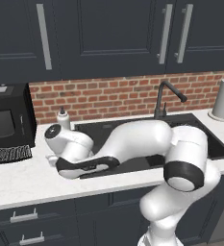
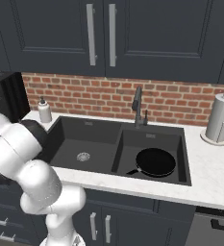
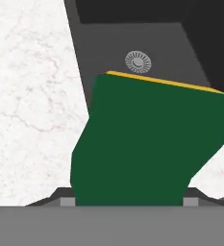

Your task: Pick the pan and sponge and place them into the sink. Then turn on the water.

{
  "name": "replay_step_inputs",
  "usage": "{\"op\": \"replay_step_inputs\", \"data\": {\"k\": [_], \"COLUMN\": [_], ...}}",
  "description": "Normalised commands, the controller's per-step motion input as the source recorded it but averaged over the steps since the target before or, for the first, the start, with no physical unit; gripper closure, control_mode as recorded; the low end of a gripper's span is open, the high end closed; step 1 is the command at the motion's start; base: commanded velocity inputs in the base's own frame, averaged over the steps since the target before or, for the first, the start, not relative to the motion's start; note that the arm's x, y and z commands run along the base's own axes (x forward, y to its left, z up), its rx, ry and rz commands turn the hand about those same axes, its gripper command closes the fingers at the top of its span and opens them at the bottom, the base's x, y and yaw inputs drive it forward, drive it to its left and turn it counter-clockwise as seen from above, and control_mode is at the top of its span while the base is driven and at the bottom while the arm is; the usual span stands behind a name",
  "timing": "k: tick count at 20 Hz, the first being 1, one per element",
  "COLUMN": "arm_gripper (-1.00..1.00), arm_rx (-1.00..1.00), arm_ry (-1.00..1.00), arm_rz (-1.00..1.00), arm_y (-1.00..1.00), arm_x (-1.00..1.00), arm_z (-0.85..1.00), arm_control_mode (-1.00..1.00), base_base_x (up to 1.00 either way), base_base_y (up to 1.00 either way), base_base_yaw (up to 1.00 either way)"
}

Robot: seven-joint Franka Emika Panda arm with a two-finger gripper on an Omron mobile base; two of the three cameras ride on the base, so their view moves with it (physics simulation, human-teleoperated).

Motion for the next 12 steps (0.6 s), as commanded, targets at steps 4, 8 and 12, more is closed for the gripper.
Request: {"op": "replay_step_inputs", "data": {"k": [4,8,12], "arm_gripper": [1.0,1.0,1.0], "arm_rx": [0.15,0.22,0.14], "arm_ry": [-0.07,-0.07,-0.16], "arm_rz": [-0.41,-0.32,-0.24], "arm_y": [-0.76,-0.83,-0.89], "arm_x": [-0.44,-0.45,-0.38], "arm_z": [0.45,0.55,0.6], "arm_control_mode": [-1.0,-1.0,-1.0], "base_base_x": [0.0,0.0,0.0], "base_base_y": [0.0,0.0,0.0], "base_base_yaw": [0.0,0.0,0.0]}}
